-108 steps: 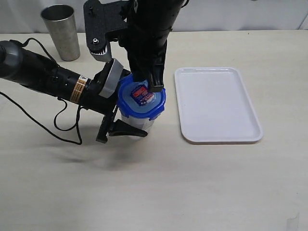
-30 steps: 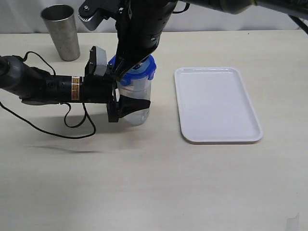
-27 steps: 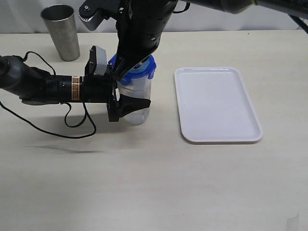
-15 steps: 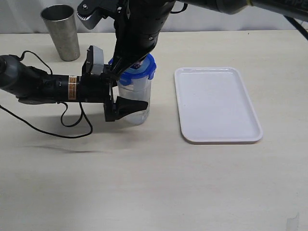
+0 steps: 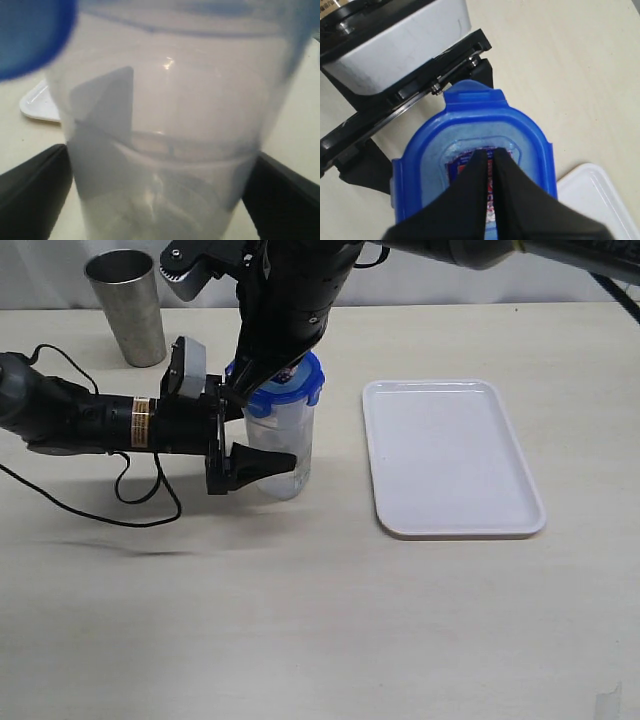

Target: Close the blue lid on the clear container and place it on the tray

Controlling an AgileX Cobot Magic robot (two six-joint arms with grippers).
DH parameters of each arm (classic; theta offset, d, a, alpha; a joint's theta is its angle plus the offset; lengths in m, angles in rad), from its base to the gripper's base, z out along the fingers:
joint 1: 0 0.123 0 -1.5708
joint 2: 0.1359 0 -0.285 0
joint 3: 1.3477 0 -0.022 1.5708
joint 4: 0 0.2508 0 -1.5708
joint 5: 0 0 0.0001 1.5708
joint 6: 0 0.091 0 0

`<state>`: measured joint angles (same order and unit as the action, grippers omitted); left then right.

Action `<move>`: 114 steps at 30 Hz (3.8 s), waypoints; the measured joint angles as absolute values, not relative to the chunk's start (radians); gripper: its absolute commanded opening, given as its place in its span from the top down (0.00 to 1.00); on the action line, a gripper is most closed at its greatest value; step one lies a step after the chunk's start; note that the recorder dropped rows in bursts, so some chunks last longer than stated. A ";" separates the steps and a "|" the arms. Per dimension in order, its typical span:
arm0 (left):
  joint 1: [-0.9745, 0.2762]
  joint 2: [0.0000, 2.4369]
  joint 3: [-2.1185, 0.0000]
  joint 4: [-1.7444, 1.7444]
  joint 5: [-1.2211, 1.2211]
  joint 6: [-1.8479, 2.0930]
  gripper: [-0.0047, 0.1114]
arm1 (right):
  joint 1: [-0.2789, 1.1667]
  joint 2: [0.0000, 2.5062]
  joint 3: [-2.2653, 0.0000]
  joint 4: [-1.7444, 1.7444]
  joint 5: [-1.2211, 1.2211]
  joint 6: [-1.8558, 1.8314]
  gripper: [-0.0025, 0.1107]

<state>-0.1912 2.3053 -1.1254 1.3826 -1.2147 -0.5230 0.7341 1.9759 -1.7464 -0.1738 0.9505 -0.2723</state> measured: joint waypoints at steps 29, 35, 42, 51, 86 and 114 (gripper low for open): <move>-0.213 2.305 -1.125 1.346 -1.218 -0.608 0.38 | 0.734 1.978 -1.749 -0.174 0.954 -0.274 0.94; -0.213 2.305 -1.125 1.350 -1.216 -0.620 0.39 | 0.734 1.978 -1.749 -0.166 0.973 -0.366 0.94; -0.215 2.305 -1.127 1.354 -1.216 -0.618 0.39 | 0.734 1.978 -1.753 -0.151 1.005 -0.482 0.94; -0.220 2.305 -1.127 1.347 -1.216 -0.616 0.70 | 0.734 1.976 -1.756 -0.125 1.040 -0.595 0.94; -0.337 2.114 -1.127 1.746 -0.980 -0.441 0.96 | 0.736 1.800 -1.731 0.111 1.211 -0.851 0.57; -0.322 2.114 -1.125 1.750 -1.015 -0.424 0.96 | 0.733 1.918 -1.713 0.037 1.202 -1.062 0.57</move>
